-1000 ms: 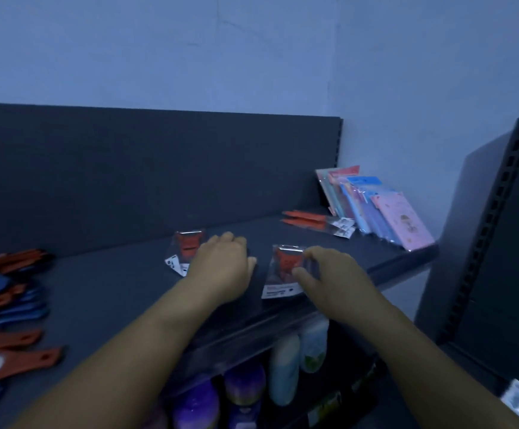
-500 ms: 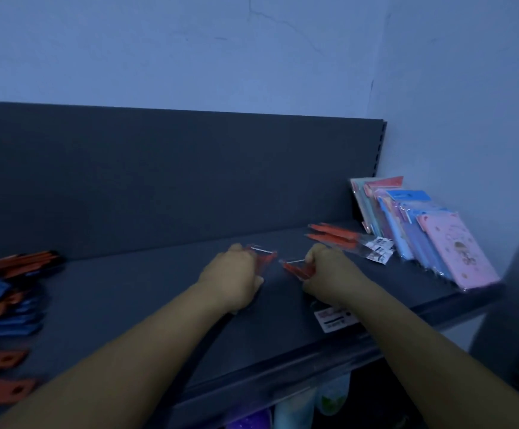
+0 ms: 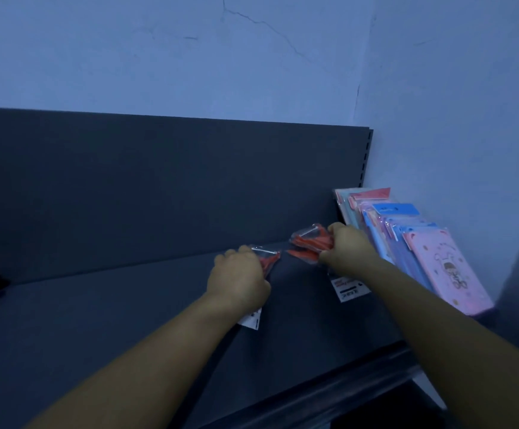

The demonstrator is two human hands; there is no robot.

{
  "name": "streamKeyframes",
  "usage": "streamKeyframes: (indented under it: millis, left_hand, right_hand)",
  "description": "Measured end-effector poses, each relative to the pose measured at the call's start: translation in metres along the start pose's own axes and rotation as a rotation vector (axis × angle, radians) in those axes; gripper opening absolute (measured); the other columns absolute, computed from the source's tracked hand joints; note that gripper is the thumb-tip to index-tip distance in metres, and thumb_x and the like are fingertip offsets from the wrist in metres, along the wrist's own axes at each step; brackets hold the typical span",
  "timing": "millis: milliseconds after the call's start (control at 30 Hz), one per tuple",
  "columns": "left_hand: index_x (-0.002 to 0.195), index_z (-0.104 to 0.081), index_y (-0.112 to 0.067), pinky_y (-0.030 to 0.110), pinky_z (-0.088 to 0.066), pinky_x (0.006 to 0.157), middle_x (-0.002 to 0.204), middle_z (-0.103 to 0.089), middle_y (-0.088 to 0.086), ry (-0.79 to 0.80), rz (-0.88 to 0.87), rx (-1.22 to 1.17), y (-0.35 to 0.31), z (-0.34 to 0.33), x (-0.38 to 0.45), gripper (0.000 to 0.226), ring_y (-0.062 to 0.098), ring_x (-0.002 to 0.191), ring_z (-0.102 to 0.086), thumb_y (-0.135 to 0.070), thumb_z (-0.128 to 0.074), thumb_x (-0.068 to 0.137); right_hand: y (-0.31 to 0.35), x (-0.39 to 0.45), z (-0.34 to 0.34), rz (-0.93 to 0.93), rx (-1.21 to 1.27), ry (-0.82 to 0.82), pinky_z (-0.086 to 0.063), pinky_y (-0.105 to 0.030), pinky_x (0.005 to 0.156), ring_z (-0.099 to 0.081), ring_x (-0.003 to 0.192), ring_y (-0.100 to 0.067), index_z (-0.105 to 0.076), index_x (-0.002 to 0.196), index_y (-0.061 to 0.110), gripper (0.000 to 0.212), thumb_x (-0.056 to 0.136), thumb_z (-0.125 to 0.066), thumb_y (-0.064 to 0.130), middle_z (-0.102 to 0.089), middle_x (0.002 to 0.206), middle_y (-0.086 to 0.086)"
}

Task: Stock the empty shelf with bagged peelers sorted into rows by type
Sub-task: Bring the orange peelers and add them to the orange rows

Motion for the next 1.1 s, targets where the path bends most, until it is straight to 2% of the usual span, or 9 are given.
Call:
streamKeyframes:
  millis: [100, 233, 300, 400, 533, 700, 867, 1000, 1100]
  left_hand:
    - [0.122, -0.045, -0.003, 0.03, -0.038, 0.086, 0.126, -0.044, 0.016, 0.029, 0.012, -0.06, -0.009, -0.005, 0.009, 0.041, 0.032, 0.116, -0.045, -0.021, -0.056, 0.087]
    - [0.1, -0.052, -0.005, 0.029, -0.042, 0.074, 0.121, -0.041, 0.015, 0.069, 0.015, -0.131, -0.016, -0.013, 0.018, 0.018, 0.032, 0.104, -0.052, -0.018, -0.054, 0.087]
    - [0.091, -0.05, -0.006, 0.03, -0.044, 0.072, 0.12, -0.04, 0.015, 0.081, 0.015, -0.157, -0.017, -0.017, 0.021, 0.012, 0.032, 0.102, -0.053, -0.017, -0.054, 0.088]
    - [0.097, -0.053, -0.006, 0.031, -0.044, 0.076, 0.121, -0.043, 0.016, 0.081, 0.011, -0.148, -0.019, -0.021, 0.023, 0.016, 0.033, 0.104, -0.054, -0.018, -0.054, 0.087]
    - [0.092, -0.052, -0.008, 0.028, -0.041, 0.069, 0.11, -0.059, 0.015, 0.091, -0.002, -0.134, -0.021, -0.021, 0.025, 0.013, 0.03, 0.101, -0.058, -0.017, -0.057, 0.083]
    - [0.07, -0.046, -0.012, 0.029, -0.047, 0.065, 0.108, -0.062, 0.015, 0.164, 0.076, -0.243, -0.019, -0.025, 0.021, 0.016, 0.03, 0.097, -0.063, -0.017, -0.06, 0.078]
    - [0.097, -0.062, -0.013, 0.029, -0.056, 0.062, 0.117, -0.059, 0.015, 0.174, 0.119, -0.456, -0.015, -0.023, 0.014, 0.02, 0.026, 0.091, -0.064, -0.015, -0.06, 0.078]
    - [0.114, -0.053, -0.015, 0.024, -0.047, 0.049, 0.118, -0.054, 0.013, 0.134, 0.046, -0.551, -0.026, -0.007, -0.007, 0.036, 0.025, 0.088, -0.064, -0.014, -0.064, 0.08]
    - [0.116, -0.046, -0.017, 0.028, -0.051, 0.053, 0.109, -0.058, 0.008, 0.109, -0.074, -0.618, -0.039, 0.008, -0.034, 0.042, 0.023, 0.086, -0.063, -0.016, -0.066, 0.08]
  right_hand:
    - [-0.008, 0.014, -0.008, -0.007, -0.071, 0.083, -0.045, -0.035, 0.09, -0.052, 0.104, -0.029, -0.054, 0.112, 0.014, 0.038, 0.08, -0.061, 0.034, -0.049, 0.115, -0.013]
    - [-0.015, 0.02, -0.02, -0.009, 0.013, 0.198, -0.042, -0.035, 0.091, -0.053, 0.106, -0.029, -0.053, 0.12, 0.015, 0.041, 0.091, -0.047, 0.045, -0.049, 0.122, -0.016]
    - [-0.015, 0.019, -0.021, 0.005, 0.081, 0.22, -0.043, -0.031, 0.08, -0.056, 0.095, -0.025, -0.053, 0.112, 0.014, 0.033, 0.091, -0.05, 0.04, -0.057, 0.113, -0.012]
    - [-0.014, 0.015, -0.021, -0.014, 0.113, 0.259, -0.042, -0.029, 0.069, -0.056, 0.085, -0.021, -0.052, 0.107, 0.012, 0.035, 0.084, -0.063, 0.035, -0.059, 0.098, -0.007]
    - [-0.006, 0.011, -0.024, -0.101, 0.165, 0.28, -0.04, -0.025, 0.05, -0.057, 0.063, -0.015, -0.055, 0.093, 0.009, 0.031, 0.079, -0.073, 0.029, -0.059, 0.078, -0.005]
    - [0.006, -0.002, -0.027, -0.087, 0.197, 0.251, -0.051, -0.03, 0.059, -0.064, 0.073, -0.02, -0.058, 0.092, 0.009, 0.021, 0.081, -0.07, 0.023, -0.06, 0.08, -0.007]
    - [0.012, -0.02, -0.018, -0.071, 0.358, 0.173, -0.057, -0.035, 0.072, -0.067, 0.078, -0.024, -0.066, 0.092, 0.008, 0.014, 0.082, -0.066, 0.019, -0.068, 0.087, -0.012]
    - [0.017, -0.048, 0.001, -0.07, 0.507, 0.077, -0.057, -0.034, 0.067, -0.067, 0.072, -0.022, -0.064, 0.09, 0.01, 0.012, 0.081, -0.065, 0.017, -0.068, 0.085, -0.012]
    - [0.017, -0.083, 0.017, -0.079, 0.557, 0.0, -0.058, -0.041, 0.076, -0.068, 0.079, -0.023, -0.06, 0.1, 0.014, 0.021, 0.08, -0.065, 0.019, -0.068, 0.091, -0.009]
Point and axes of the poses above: each hand's wrist, its own x-axis towards the middle knuckle, its own z-axis out of the back of the hand, y = z × x, the point moved 4 cm from there along x, towards the middle knuckle
